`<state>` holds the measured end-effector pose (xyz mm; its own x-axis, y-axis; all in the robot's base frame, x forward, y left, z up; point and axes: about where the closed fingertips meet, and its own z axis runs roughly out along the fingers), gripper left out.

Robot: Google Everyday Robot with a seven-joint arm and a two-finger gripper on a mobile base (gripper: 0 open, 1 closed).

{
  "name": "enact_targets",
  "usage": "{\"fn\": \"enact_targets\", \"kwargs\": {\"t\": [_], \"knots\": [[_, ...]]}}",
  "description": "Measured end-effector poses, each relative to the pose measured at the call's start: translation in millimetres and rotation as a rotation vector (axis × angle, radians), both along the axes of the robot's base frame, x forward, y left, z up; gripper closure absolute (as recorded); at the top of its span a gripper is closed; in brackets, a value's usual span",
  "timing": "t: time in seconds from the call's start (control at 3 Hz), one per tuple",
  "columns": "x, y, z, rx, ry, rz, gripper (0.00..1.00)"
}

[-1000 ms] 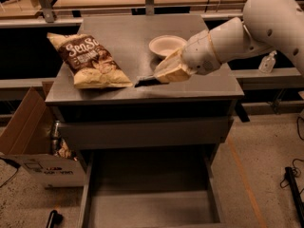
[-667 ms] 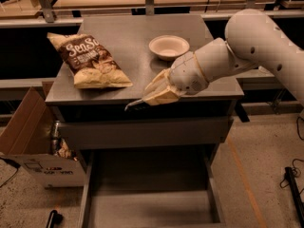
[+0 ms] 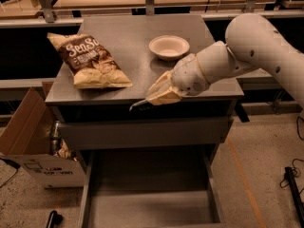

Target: Place rxbar blueberry into middle drawer

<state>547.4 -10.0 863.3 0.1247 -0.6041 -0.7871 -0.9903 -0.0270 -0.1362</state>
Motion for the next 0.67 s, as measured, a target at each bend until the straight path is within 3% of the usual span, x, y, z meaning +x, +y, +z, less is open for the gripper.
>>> {"fn": "enact_targets", "kwargs": {"t": [0.33,0.67], "knots": [[-19.8,-8.9,-56.5,0.062,-0.045,-0.020,1.00],[-68.0,-30.6,-111.1,0.106,-0.086,0.003,1.00]]}}
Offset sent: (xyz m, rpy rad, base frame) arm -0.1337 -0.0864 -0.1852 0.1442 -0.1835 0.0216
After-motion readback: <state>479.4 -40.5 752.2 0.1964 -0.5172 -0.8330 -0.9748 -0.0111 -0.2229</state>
